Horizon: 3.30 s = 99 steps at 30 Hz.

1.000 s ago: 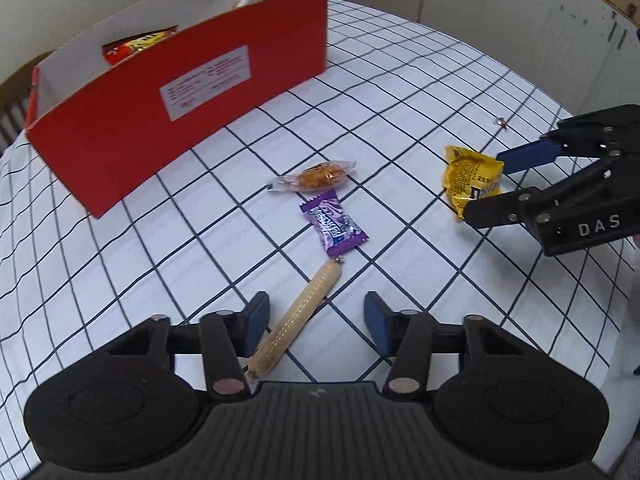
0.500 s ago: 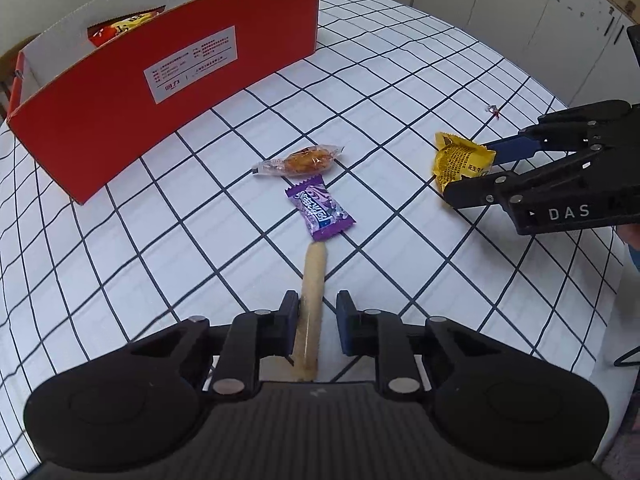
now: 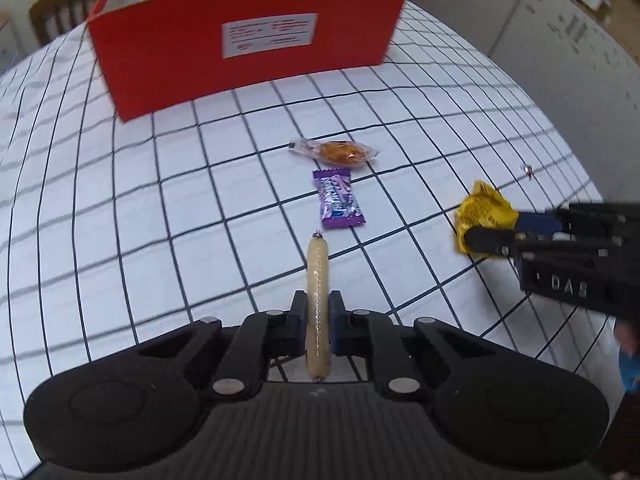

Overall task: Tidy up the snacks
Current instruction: 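Lift the held sausage stick and M&M's bag toward the red box, then lower the sausage stick with the left tool while the right tool lowers the M&M's bag into the box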

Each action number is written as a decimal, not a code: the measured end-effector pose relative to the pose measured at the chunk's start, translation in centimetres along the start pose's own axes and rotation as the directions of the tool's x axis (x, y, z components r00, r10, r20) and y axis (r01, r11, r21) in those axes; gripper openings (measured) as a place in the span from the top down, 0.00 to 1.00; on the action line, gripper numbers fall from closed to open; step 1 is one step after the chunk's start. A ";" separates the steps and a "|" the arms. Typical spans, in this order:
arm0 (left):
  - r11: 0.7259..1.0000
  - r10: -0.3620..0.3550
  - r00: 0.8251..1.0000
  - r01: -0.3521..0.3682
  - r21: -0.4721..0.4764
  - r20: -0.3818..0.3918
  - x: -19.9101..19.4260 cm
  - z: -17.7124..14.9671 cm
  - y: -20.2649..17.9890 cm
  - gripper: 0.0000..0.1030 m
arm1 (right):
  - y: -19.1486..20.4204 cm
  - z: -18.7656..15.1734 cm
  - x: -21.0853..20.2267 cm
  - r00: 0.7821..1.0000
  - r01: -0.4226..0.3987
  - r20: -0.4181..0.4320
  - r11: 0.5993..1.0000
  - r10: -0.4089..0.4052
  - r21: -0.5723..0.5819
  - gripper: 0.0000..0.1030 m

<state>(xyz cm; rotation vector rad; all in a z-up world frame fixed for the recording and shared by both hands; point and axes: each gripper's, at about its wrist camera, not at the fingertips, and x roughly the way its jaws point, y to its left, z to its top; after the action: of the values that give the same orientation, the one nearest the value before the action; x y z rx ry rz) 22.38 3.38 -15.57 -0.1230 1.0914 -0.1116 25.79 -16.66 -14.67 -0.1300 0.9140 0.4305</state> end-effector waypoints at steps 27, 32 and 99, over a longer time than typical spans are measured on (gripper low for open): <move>0.982 -0.017 0.988 0.045 -0.181 0.152 -8.9 -2.0 0.5 0.90 | 5.1 -0.3 -7.8 0.995 -0.064 0.073 0.994 0.070 -0.084 0.68; 0.979 -0.013 0.981 0.052 -0.198 0.192 -10.4 -1.9 0.7 0.90 | 5.8 0.7 -9.3 0.990 -0.076 0.111 0.992 0.087 -0.097 0.68; 0.969 0.237 0.919 -0.199 -0.148 0.316 -7.0 20.6 6.2 0.90 | 6.2 22.7 -0.5 0.967 -0.050 0.230 0.972 0.105 -0.231 0.68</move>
<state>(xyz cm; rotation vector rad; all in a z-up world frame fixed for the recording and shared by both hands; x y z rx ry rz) 37.68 11.48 -0.98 -0.1161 0.7661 0.1686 39.74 -4.66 0.05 -0.2428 0.6305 0.6092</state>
